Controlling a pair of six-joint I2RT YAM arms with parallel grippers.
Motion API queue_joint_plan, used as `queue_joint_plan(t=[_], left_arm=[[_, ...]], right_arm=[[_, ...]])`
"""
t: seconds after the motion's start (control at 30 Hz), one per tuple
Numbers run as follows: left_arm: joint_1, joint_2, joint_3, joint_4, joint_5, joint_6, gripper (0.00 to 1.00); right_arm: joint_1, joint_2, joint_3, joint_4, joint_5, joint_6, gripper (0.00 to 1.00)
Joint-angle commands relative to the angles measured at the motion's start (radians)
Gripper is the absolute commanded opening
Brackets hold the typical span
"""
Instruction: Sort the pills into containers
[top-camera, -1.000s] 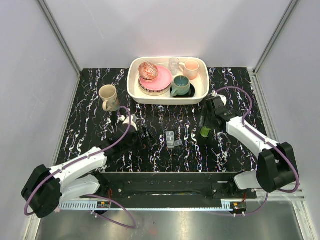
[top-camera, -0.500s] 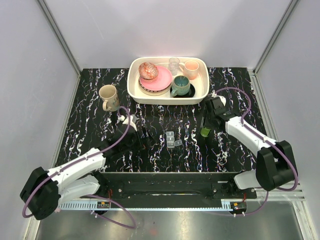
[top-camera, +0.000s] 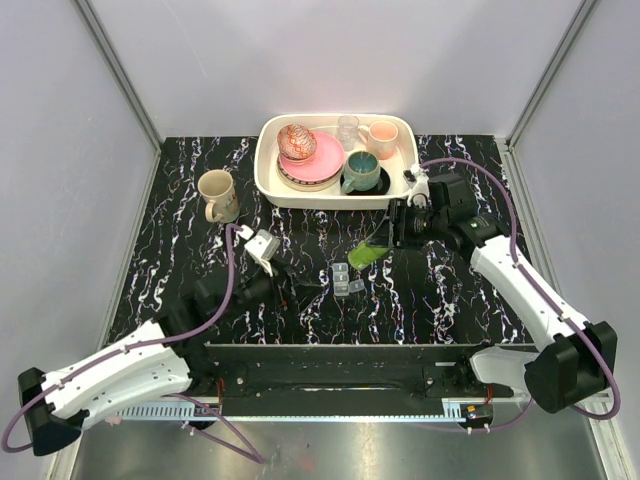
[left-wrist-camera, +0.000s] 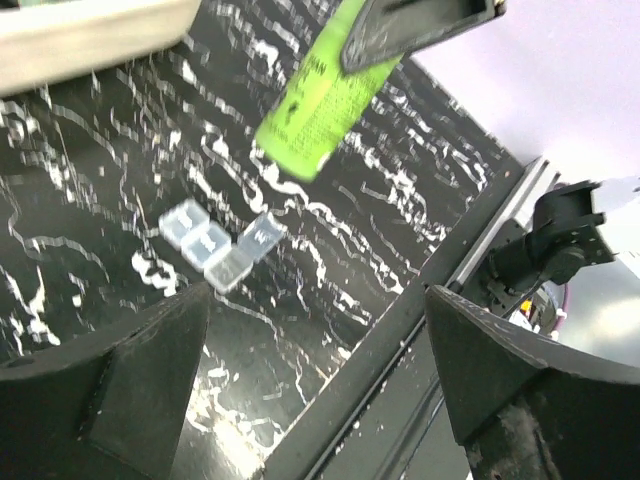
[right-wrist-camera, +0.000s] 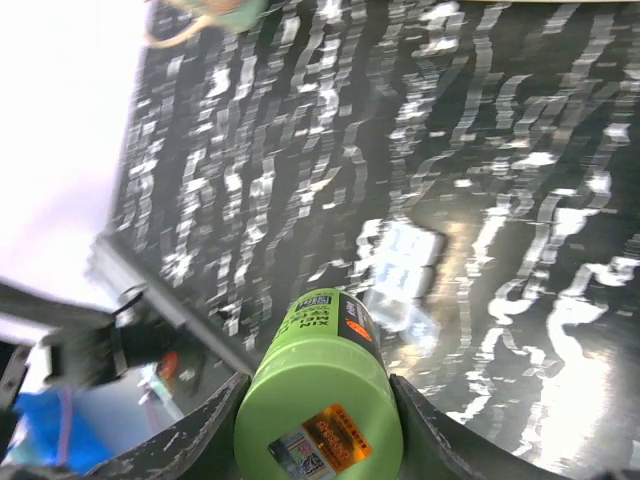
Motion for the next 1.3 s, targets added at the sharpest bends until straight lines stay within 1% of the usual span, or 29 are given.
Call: queue_joint_plan(t=[0.0, 0.13, 0.23, 0.33, 0.63, 0.77, 0.8, 0.9, 1.03, 1.07, 1.13, 1.17, 1.23, 1.27], left_arm=[[-0.017, 0.001, 0.089, 0.064, 0.023, 0.182, 0.93], [-0.034, 0.086, 0.138, 0.063, 0.058, 0.208, 0.93], [-0.06, 0.17, 0.177, 0.061, 0.029, 0.231, 0.94], [-0.074, 0.228, 0.217, 0.058, 0.032, 0.252, 0.94], [-0.097, 0.31, 0.27, 0.06, 0.032, 0.263, 0.93], [-0.108, 0.334, 0.283, 0.06, 0.03, 0.26, 0.76], [-0.114, 0.339, 0.283, 0.058, 0.032, 0.259, 0.69], [-0.126, 0.342, 0.277, 0.058, 0.032, 0.254, 0.63], [-0.135, 0.331, 0.262, 0.057, 0.032, 0.24, 0.63], [-0.137, 0.328, 0.256, 0.055, 0.032, 0.239, 0.61], [-0.14, 0.321, 0.251, 0.049, 0.032, 0.229, 0.52], [-0.14, 0.318, 0.25, 0.046, 0.032, 0.225, 0.4], [-0.141, 0.313, 0.25, 0.038, 0.032, 0.214, 0.25], [-0.141, 0.31, 0.248, 0.037, 0.032, 0.209, 0.05]], right_arm=[[0.018, -0.019, 0.086, -0.034, -0.348, -0.024, 0.0], [0.061, -0.034, 0.121, -0.034, -0.377, -0.009, 0.0], [0.104, -0.036, 0.143, -0.035, -0.377, 0.008, 0.0], [0.139, -0.03, 0.158, -0.035, -0.36, 0.021, 0.0], [0.192, -0.013, 0.187, -0.016, -0.383, 0.045, 0.0], [0.198, -0.01, 0.181, -0.002, -0.386, 0.057, 0.0], [0.199, -0.013, 0.175, 0.001, -0.383, 0.058, 0.0], [0.198, -0.014, 0.167, 0.015, -0.385, 0.068, 0.0], [0.199, -0.022, 0.173, 0.017, -0.375, 0.07, 0.0], [0.199, -0.022, 0.176, 0.017, -0.377, 0.073, 0.0], [0.198, -0.021, 0.186, 0.018, -0.378, 0.076, 0.0], [0.198, -0.021, 0.187, 0.018, -0.378, 0.077, 0.0], [0.198, -0.019, 0.19, 0.02, -0.369, 0.084, 0.0], [0.199, -0.019, 0.189, 0.021, -0.366, 0.09, 0.04]])
